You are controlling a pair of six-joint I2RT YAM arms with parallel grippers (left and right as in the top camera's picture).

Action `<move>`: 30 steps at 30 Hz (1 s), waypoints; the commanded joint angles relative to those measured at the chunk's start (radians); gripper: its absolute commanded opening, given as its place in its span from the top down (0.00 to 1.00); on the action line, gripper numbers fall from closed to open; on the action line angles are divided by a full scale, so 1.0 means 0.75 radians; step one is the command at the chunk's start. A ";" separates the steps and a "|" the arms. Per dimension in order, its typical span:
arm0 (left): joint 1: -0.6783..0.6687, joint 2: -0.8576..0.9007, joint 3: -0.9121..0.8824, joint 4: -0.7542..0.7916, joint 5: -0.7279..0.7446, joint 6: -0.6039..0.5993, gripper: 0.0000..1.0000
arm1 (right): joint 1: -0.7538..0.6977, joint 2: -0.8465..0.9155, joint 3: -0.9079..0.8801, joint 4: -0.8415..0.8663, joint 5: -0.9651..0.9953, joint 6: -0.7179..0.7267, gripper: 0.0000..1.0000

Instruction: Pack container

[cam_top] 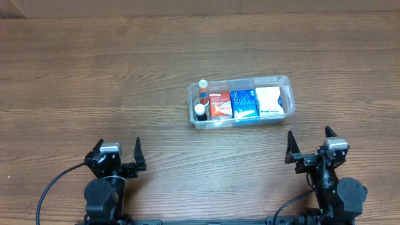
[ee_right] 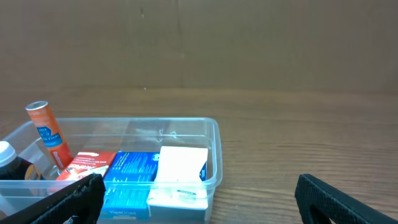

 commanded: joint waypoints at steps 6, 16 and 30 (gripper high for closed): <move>0.005 -0.014 -0.008 0.006 0.010 -0.010 0.00 | 0.005 -0.016 -0.142 0.099 0.045 -0.001 0.00; 0.005 -0.014 -0.008 0.006 0.010 -0.010 0.00 | 0.005 -0.016 -0.142 0.099 0.044 -0.001 0.00; 0.005 -0.014 -0.008 0.006 0.010 -0.010 0.00 | 0.005 -0.016 -0.142 0.099 0.044 -0.001 0.00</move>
